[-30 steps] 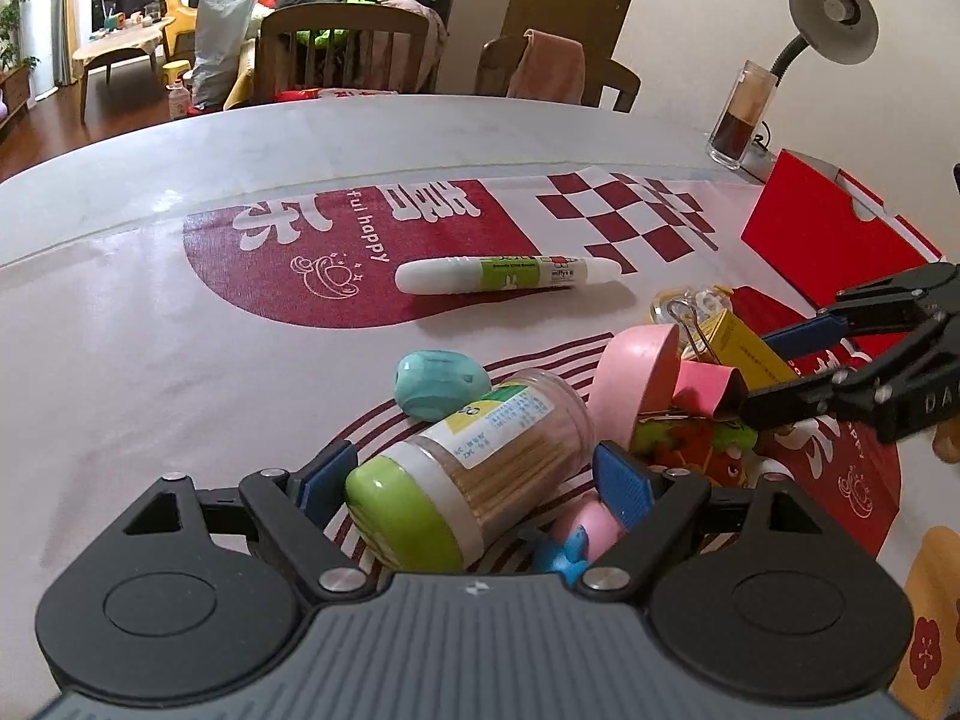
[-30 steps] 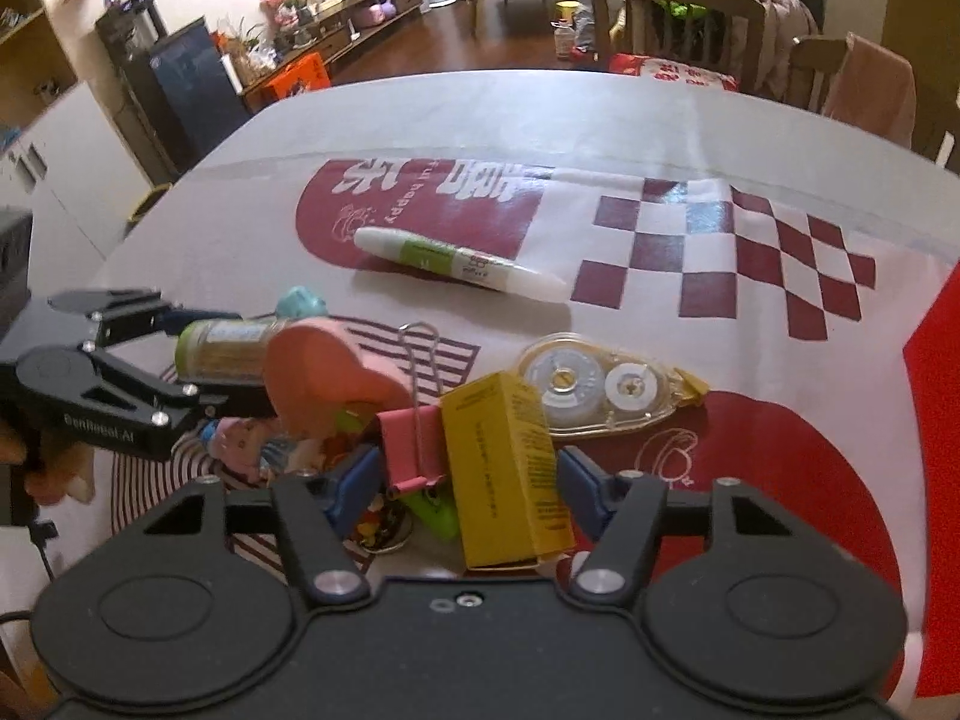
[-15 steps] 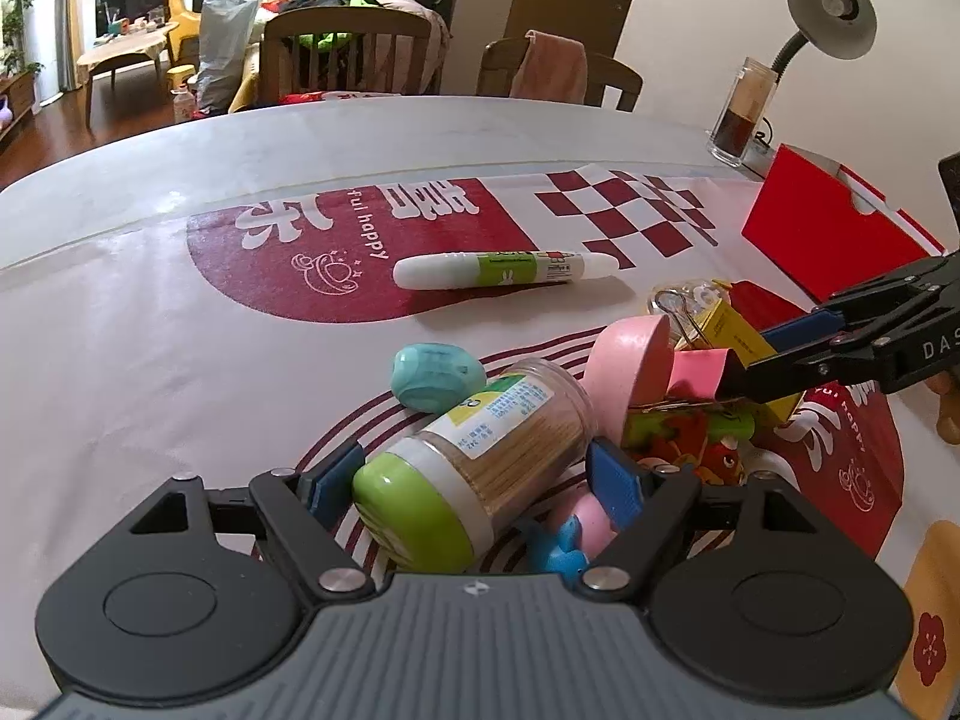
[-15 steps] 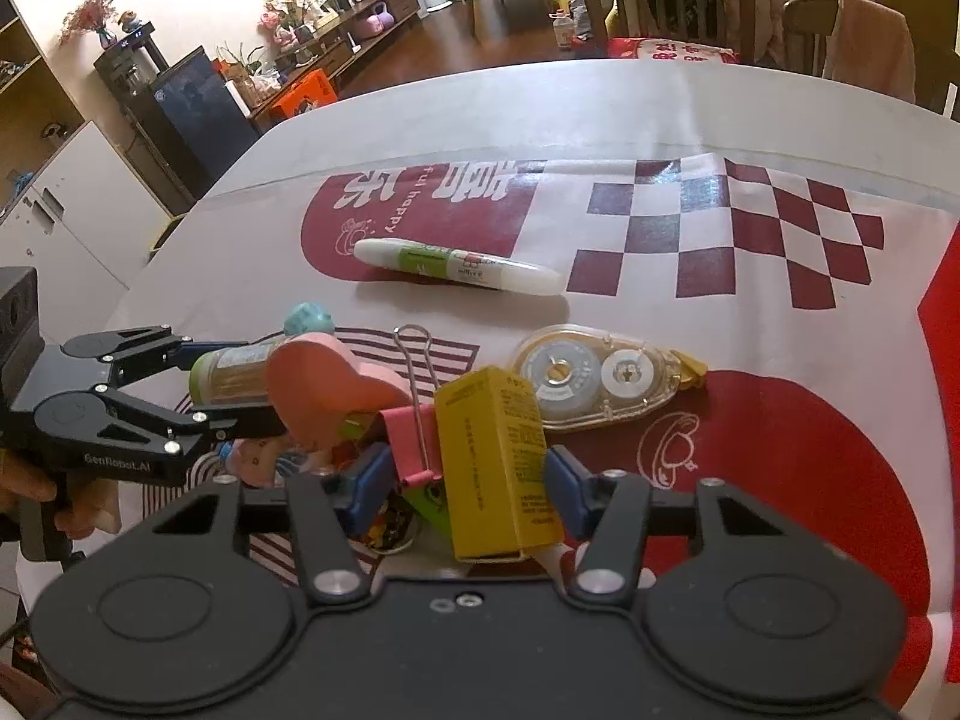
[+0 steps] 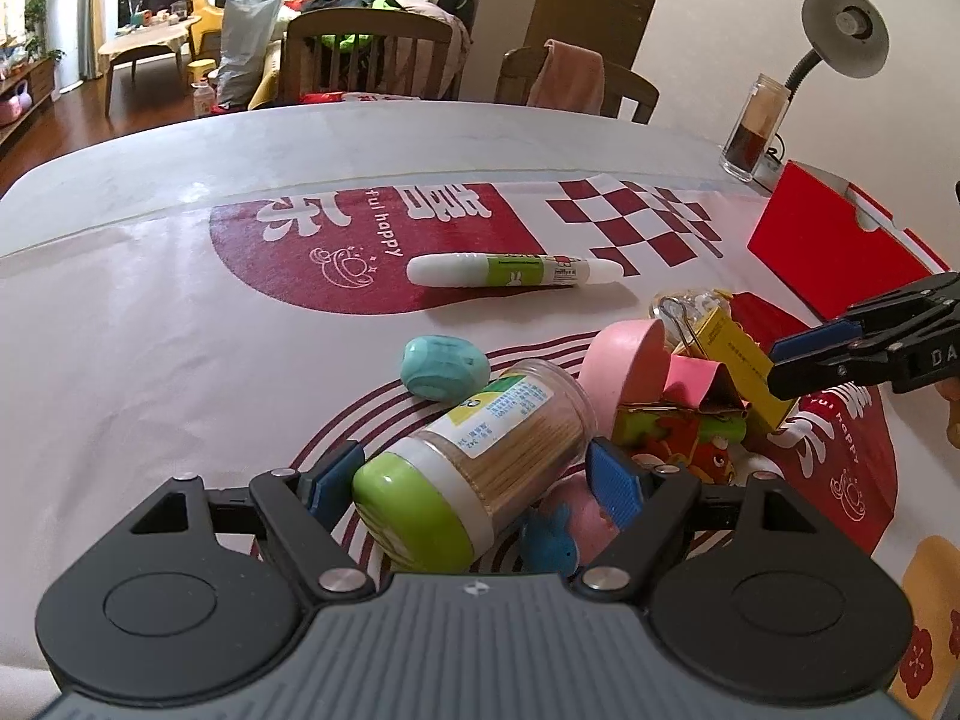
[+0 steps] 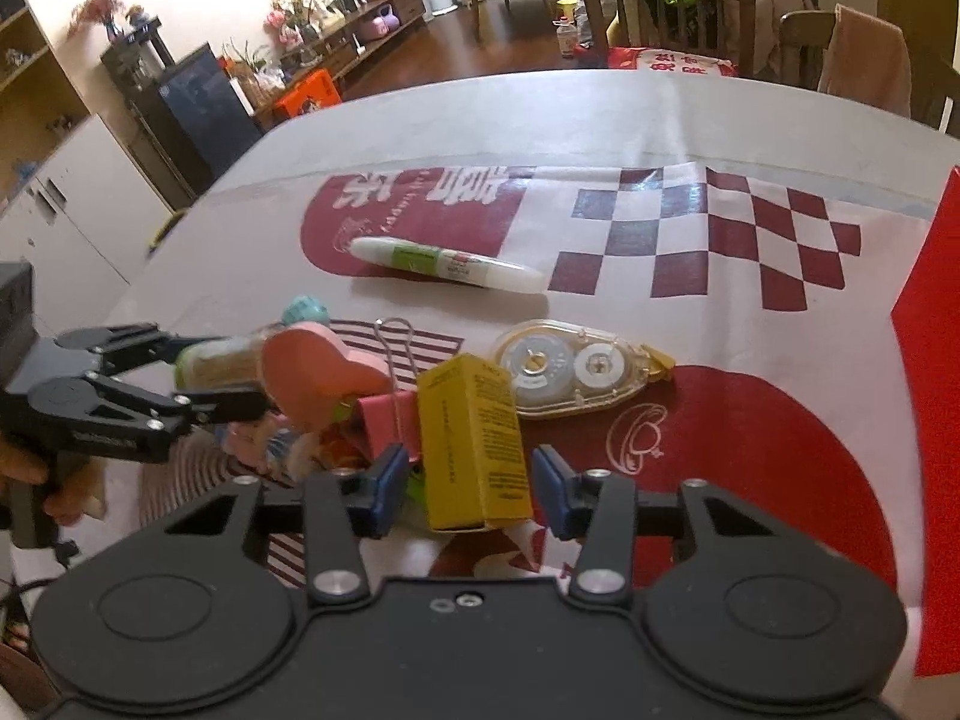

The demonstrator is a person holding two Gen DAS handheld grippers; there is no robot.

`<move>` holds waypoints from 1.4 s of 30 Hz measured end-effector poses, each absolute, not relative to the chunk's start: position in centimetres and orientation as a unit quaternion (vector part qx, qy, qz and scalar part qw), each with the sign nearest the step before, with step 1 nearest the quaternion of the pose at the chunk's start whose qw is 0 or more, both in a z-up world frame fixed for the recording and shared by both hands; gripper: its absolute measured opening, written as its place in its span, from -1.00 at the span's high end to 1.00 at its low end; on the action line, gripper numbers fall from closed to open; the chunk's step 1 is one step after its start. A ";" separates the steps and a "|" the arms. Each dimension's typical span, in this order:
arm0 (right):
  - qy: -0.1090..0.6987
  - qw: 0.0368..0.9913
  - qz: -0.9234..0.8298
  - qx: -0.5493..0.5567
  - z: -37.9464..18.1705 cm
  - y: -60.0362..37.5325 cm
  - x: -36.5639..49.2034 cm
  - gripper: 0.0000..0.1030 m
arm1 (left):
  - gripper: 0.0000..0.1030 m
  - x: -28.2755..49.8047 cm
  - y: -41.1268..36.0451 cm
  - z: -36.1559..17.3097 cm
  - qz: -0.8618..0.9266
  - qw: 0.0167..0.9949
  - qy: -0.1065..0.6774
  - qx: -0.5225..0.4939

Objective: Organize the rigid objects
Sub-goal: 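Grasp the toothpick jar with the left tool while the right tool grasps the yellow box, then carry the toothpick jar and yellow box with both tools into the red shoebox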

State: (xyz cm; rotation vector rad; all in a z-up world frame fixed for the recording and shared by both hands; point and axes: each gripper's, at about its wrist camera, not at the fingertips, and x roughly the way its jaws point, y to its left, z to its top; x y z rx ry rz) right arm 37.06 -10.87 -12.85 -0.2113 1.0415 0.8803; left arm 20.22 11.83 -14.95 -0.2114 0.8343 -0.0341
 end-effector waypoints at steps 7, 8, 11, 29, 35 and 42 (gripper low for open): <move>0.486 0.768 0.395 -0.135 -14.8 -9.1 37.0 0.11 | -0.56 19.6 11.6 -14.7 -0.009 0.909 0.403 -0.104; 0.487 0.767 0.395 -0.135 -15.1 -9.0 37.1 0.12 | -0.56 19.6 11.6 -14.7 -0.007 0.909 0.403 -0.106; 0.483 0.771 0.395 -0.125 -15.1 -9.2 37.0 0.21 | -0.56 19.6 11.5 -14.6 0.001 0.910 0.402 -0.104; 0.431 0.822 0.359 -0.099 -9.7 -14.2 35.2 0.45 | -0.56 17.7 9.4 -9.6 0.044 0.923 0.359 -0.135; 0.399 0.839 0.358 -0.090 -6.2 -17.6 34.9 0.45 | -0.56 18.5 5.3 -6.3 0.026 0.927 0.350 -0.130; 0.362 0.863 0.345 -0.070 -2.0 -22.5 36.4 0.45 | -0.56 21.1 -1.2 -2.8 -0.009 0.933 0.337 -0.124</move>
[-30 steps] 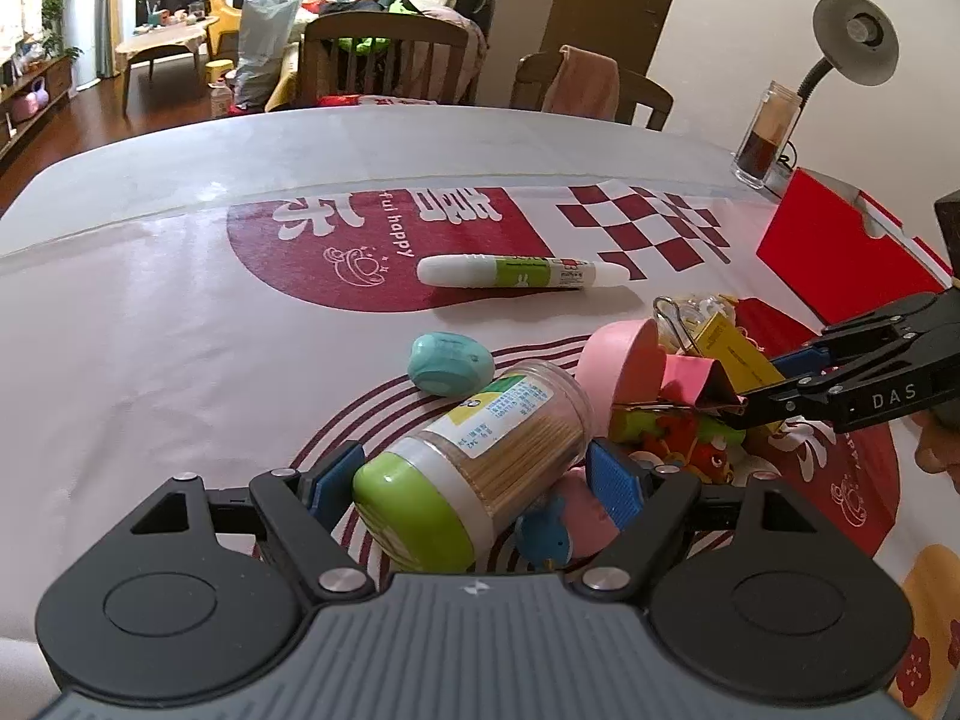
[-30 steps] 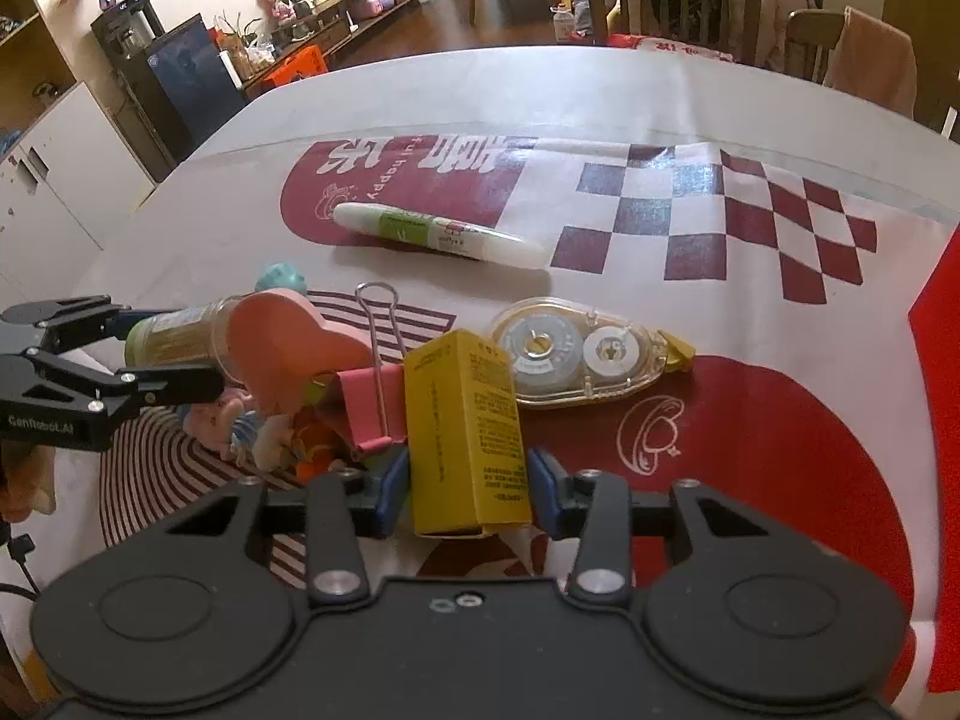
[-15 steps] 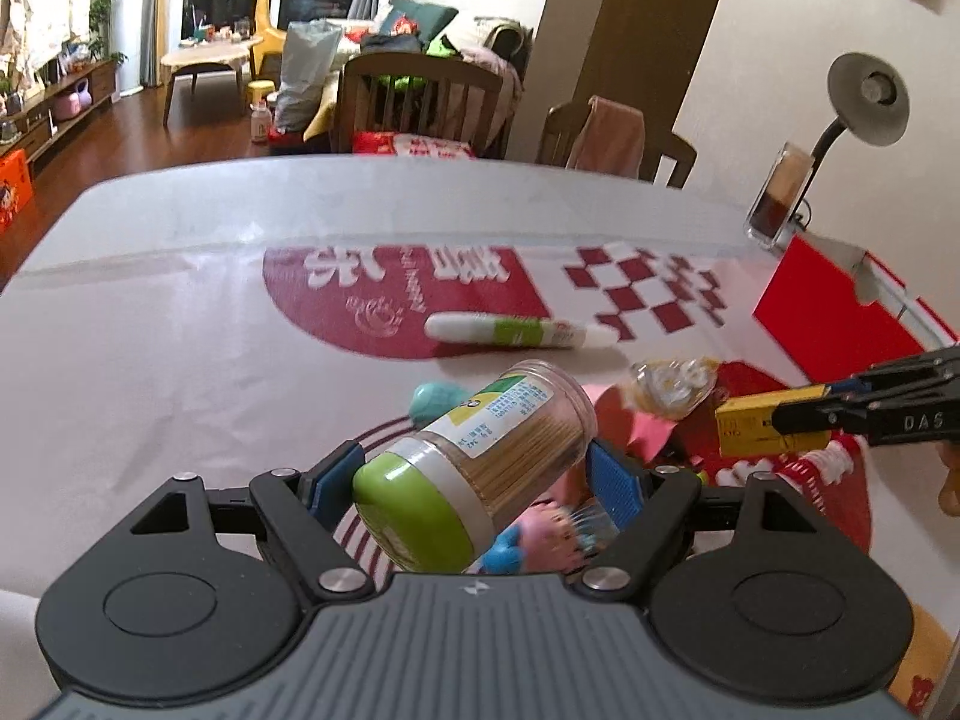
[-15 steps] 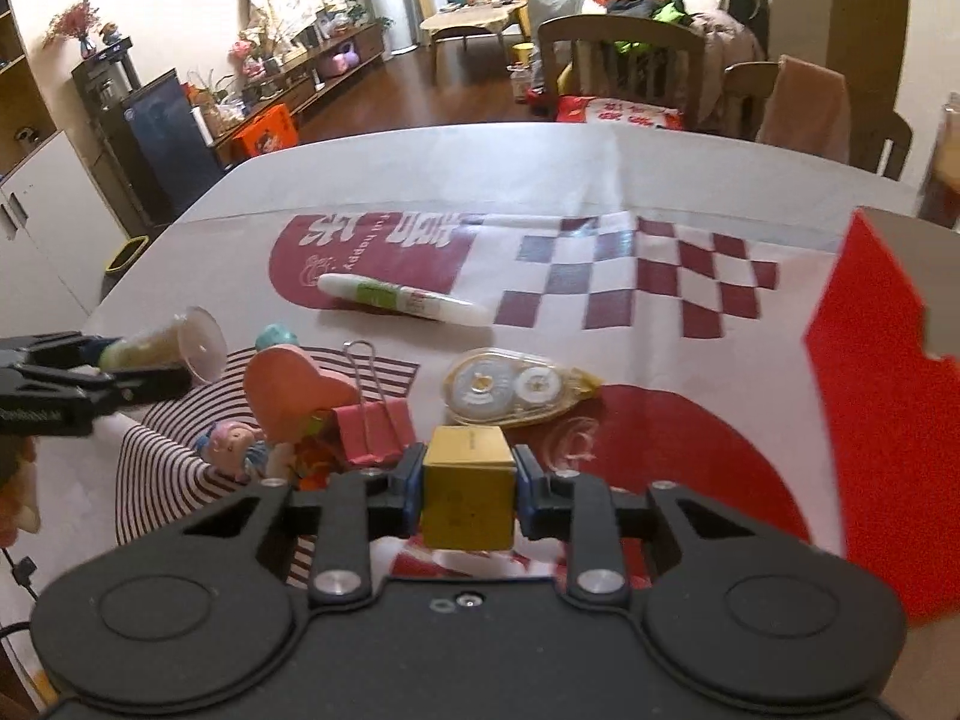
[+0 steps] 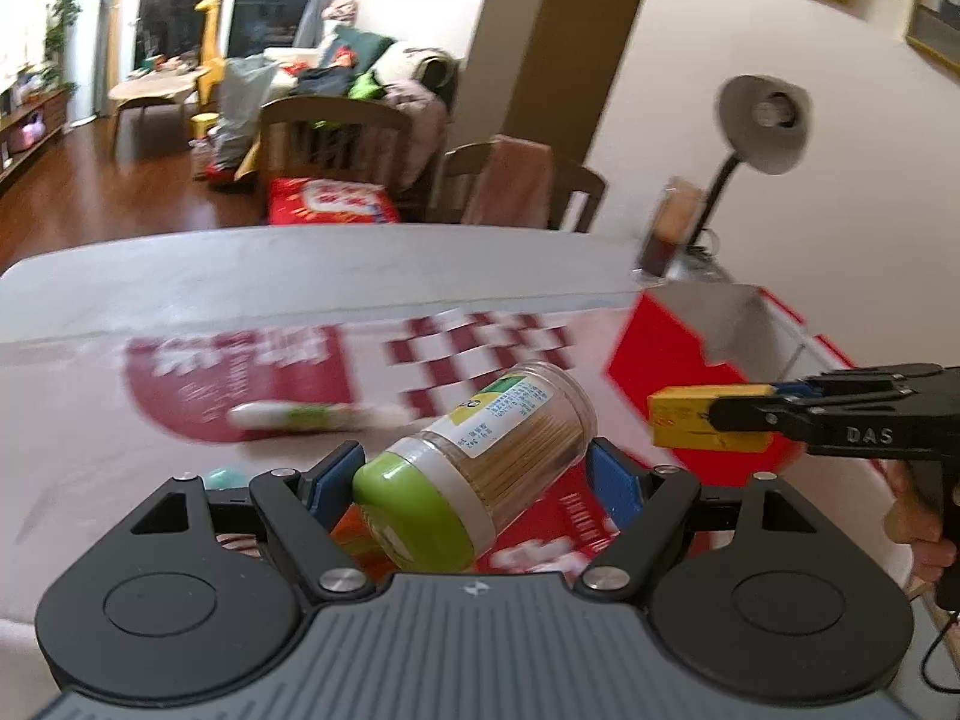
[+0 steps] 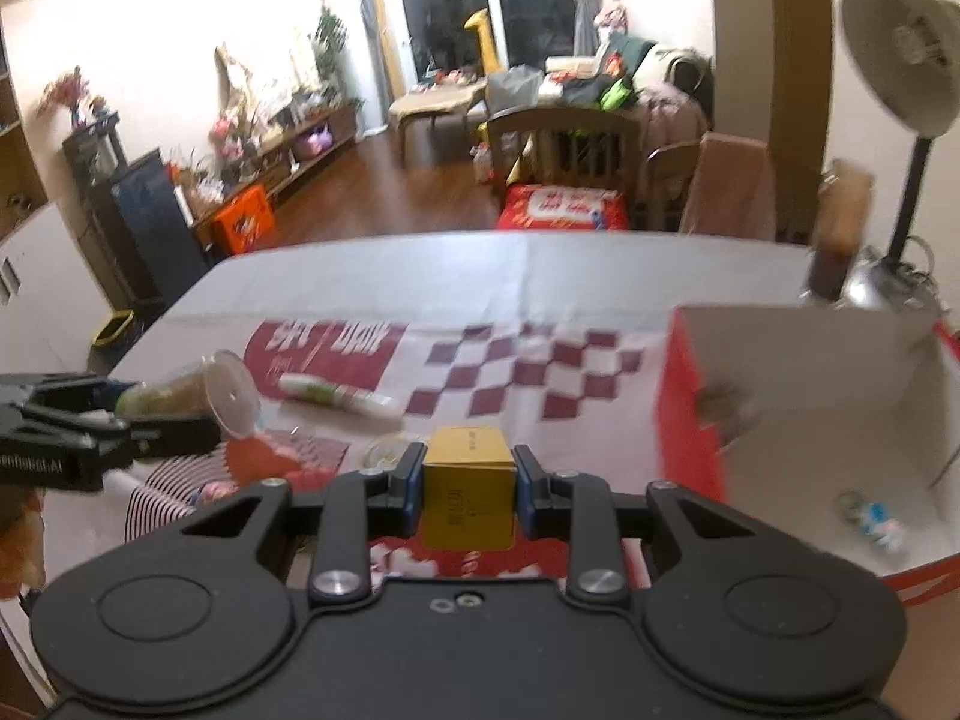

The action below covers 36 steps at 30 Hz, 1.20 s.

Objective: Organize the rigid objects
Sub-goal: 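Carry the toothpick jar and yellow box with both tools into the red shoebox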

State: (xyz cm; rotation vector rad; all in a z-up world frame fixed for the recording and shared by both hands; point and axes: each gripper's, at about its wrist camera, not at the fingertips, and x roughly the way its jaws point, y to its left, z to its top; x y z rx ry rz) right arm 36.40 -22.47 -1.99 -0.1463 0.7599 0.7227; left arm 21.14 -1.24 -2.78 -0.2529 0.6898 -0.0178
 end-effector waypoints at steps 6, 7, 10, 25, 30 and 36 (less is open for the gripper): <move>0.340 0.881 0.323 -0.062 -0.3 -26.8 38.9 0.45 | -0.56 24.8 -7.5 -1.4 -0.026 0.935 0.338 -0.100; 0.339 0.884 0.317 -0.059 -0.2 -27.6 39.5 0.45 | -0.56 25.4 -8.5 -1.4 -0.029 0.935 0.340 -0.097; 0.338 0.891 0.298 -0.051 -0.4 -29.9 41.2 0.45 | -0.56 27.5 -11.7 -1.0 -0.044 0.935 0.341 -0.091; 0.358 0.907 0.216 -0.047 -3.2 -38.2 48.5 0.45 | -0.56 37.9 -23.6 -1.9 -0.099 0.916 0.387 -0.032; 0.379 0.902 0.200 -0.060 -4.7 -40.3 50.4 0.45 | -0.57 41.5 -26.1 -2.8 -0.102 0.906 0.410 -0.009; 0.406 0.893 0.185 -0.060 -6.6 -41.8 52.8 0.45 | -0.56 44.8 -28.4 -4.9 -0.097 0.889 0.447 0.016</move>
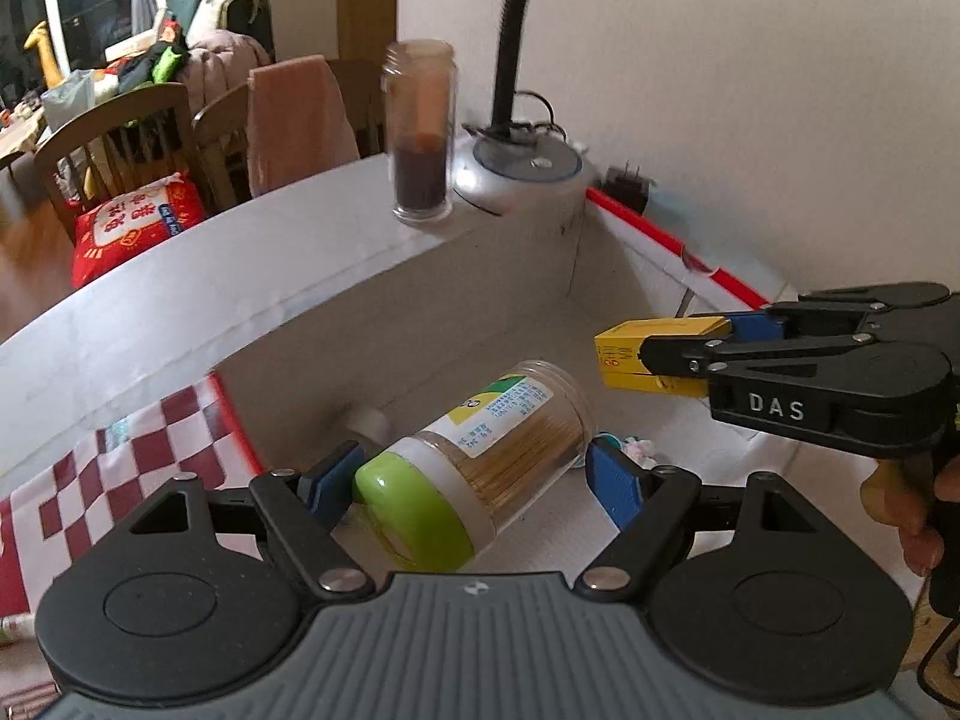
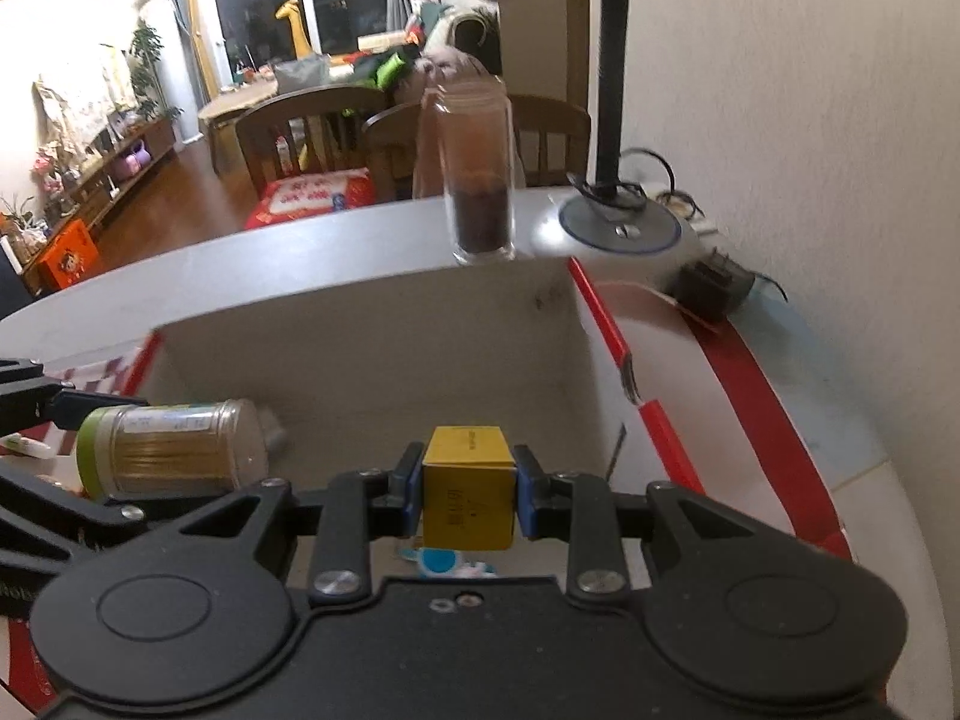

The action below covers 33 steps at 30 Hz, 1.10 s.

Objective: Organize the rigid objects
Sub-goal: 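Carry the toothpick jar and yellow box with both tools into the red shoebox, then open both tools to release the jar and yellow box in the box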

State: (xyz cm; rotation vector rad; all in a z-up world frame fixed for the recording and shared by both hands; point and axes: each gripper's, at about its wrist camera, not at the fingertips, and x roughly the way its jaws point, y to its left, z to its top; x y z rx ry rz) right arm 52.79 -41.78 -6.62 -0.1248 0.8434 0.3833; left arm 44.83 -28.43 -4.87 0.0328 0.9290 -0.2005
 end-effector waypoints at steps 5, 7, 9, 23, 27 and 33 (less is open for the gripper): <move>0.424 0.883 0.187 -0.072 -7.9 -41.3 53.7 0.45 | -0.56 47.1 -30.1 -6.5 -0.097 0.871 0.481 0.039; 0.432 0.879 0.187 -0.078 -8.3 -41.1 54.2 0.45 | -0.56 48.0 -30.5 -7.4 -0.095 0.862 0.497 0.045; 0.442 0.873 0.188 -0.086 -8.8 -40.9 54.4 0.45 | -0.56 48.5 -30.9 -7.9 -0.095 0.856 0.506 0.050; 0.498 0.843 0.182 -0.095 -9.7 -40.5 55.0 0.44 | -0.57 50.6 -31.9 -10.9 -0.086 0.811 0.574 0.068; 0.511 0.837 0.176 -0.088 -9.9 -40.7 55.1 0.44 | -0.57 50.6 -31.6 -11.2 -0.089 0.806 0.582 0.062; 0.525 0.831 0.167 -0.072 -10.3 -41.4 55.2 0.42 | -0.57 50.4 -31.4 -11.0 -0.090 0.807 0.581 0.054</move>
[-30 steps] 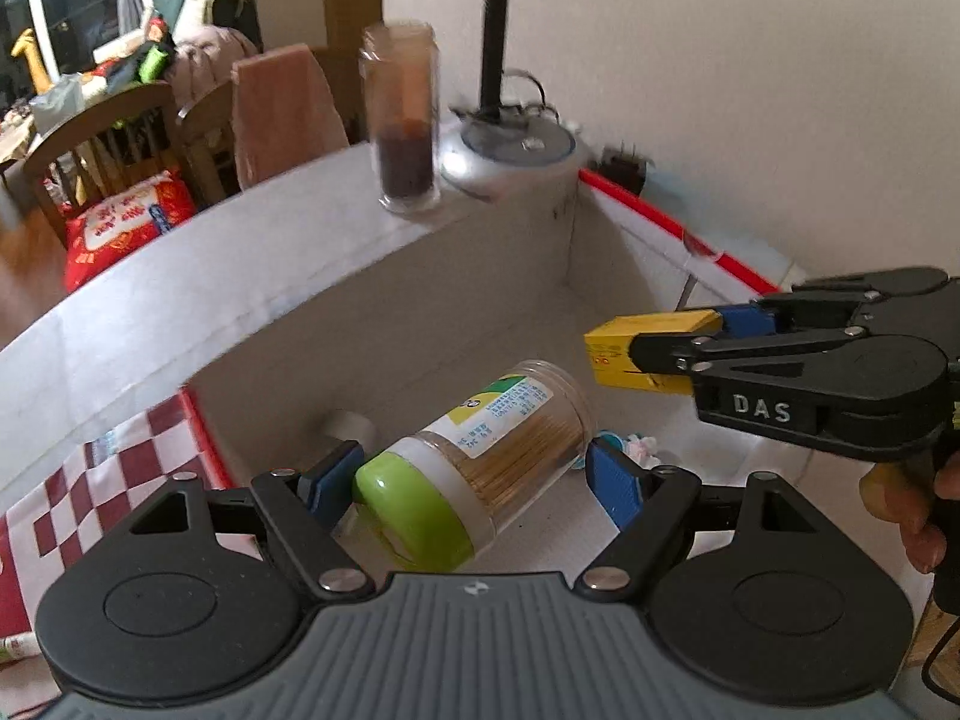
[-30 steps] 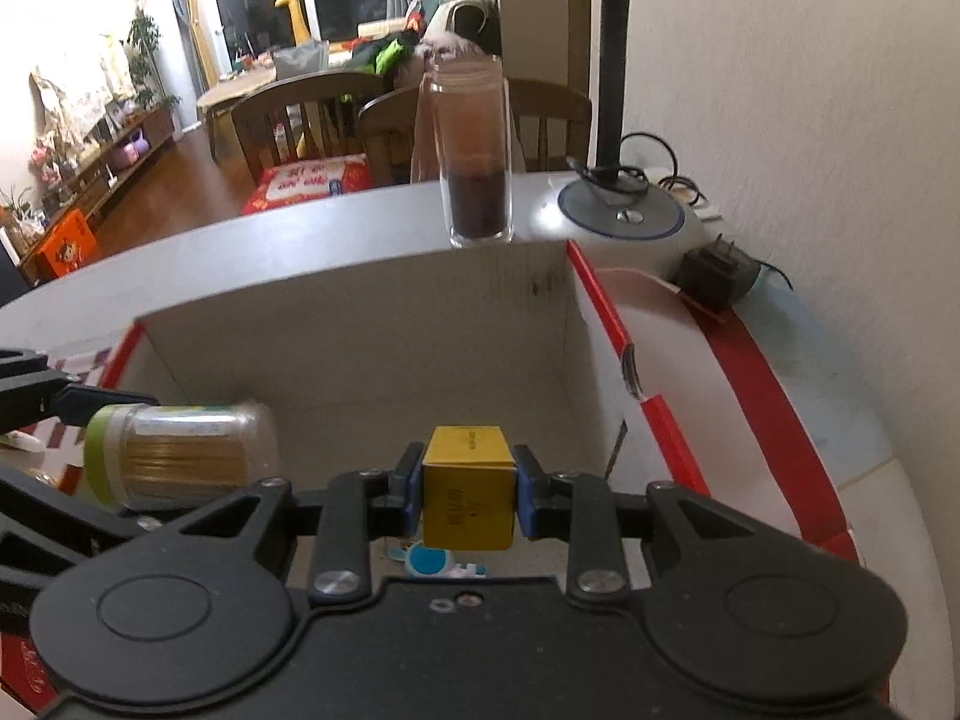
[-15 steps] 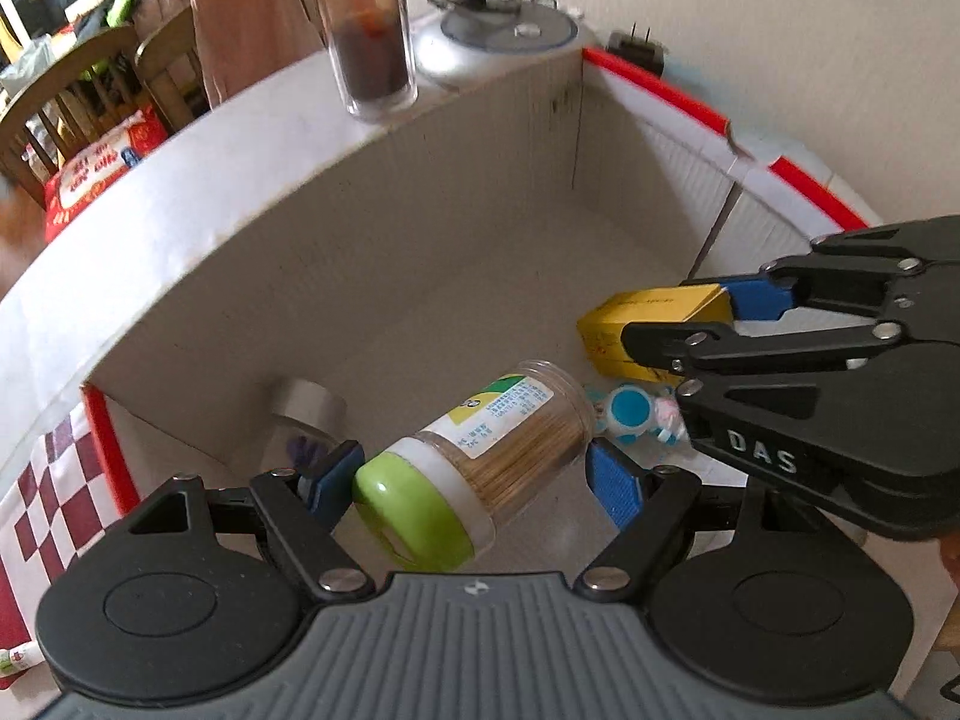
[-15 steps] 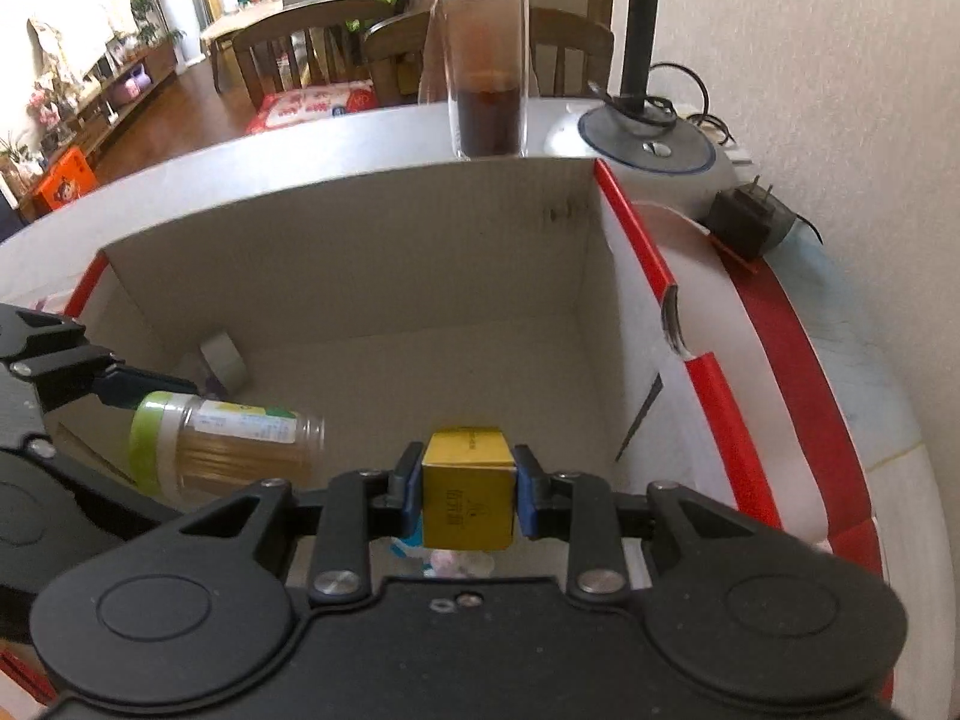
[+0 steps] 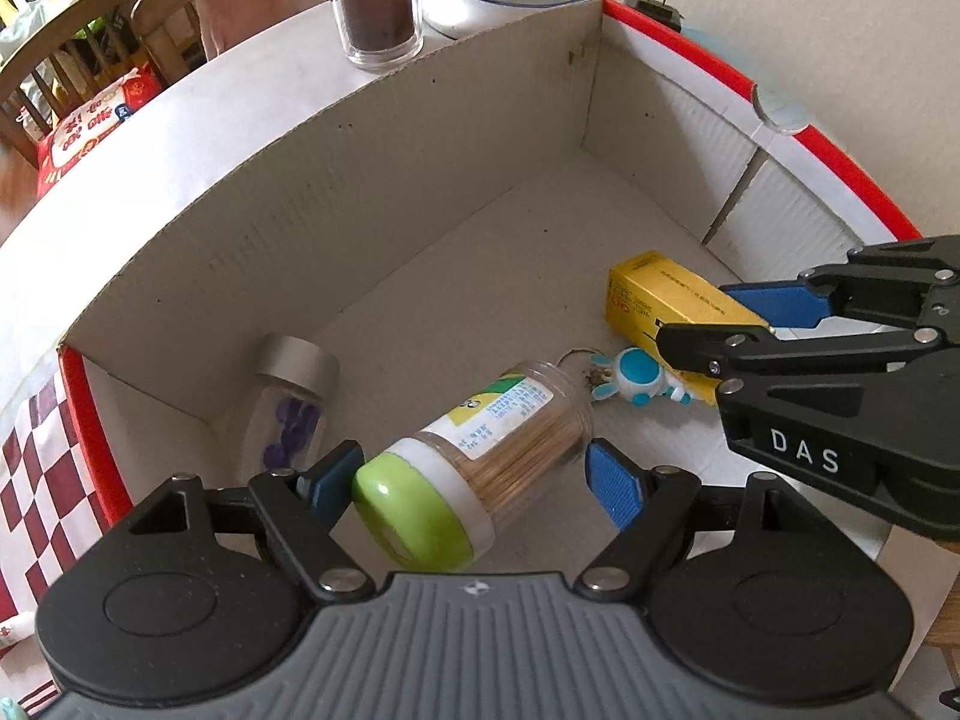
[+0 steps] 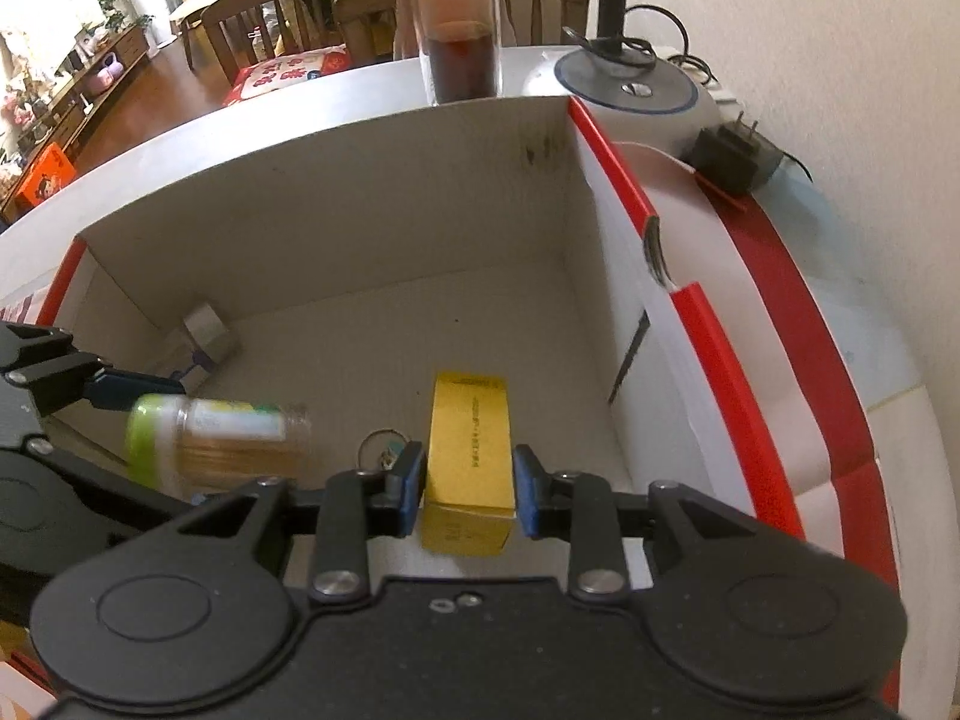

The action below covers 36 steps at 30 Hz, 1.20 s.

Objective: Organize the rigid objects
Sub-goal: 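Open both tools to release the jar and yellow box in the box, then move both tools back toward the pink heart and binder clip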

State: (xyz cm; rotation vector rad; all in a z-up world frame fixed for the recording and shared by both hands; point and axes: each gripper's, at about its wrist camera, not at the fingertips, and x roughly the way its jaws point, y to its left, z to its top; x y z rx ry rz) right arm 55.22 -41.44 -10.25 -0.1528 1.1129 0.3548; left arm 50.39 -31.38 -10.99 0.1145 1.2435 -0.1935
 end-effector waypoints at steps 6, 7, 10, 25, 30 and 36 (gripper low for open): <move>0.523 0.833 0.168 -0.060 -9.6 -41.8 54.9 0.39 | -0.57 50.1 -31.5 -10.0 -0.098 0.816 0.568 0.053; 0.523 0.834 0.168 -0.058 -9.5 -41.9 54.9 0.38 | -0.57 49.9 -31.5 -9.8 -0.099 0.817 0.566 0.052; 0.515 0.838 0.171 -0.053 -8.8 -42.0 54.4 0.34 | -0.57 49.3 -31.4 -9.1 -0.103 0.825 0.553 0.046; 0.465 0.859 0.209 -0.039 -4.7 -40.8 51.0 0.27 | -0.57 43.6 -28.4 -3.1 -0.093 0.877 0.471 0.011; 0.451 0.862 0.229 -0.037 -3.0 -39.7 49.3 0.21 | -0.57 41.0 -26.2 -0.8 -0.084 0.893 0.442 -0.005; 0.421 0.869 0.256 -0.054 -1.3 -37.7 46.0 -0.23 | -0.57 36.9 -23.2 1.6 -0.073 0.913 0.401 -0.016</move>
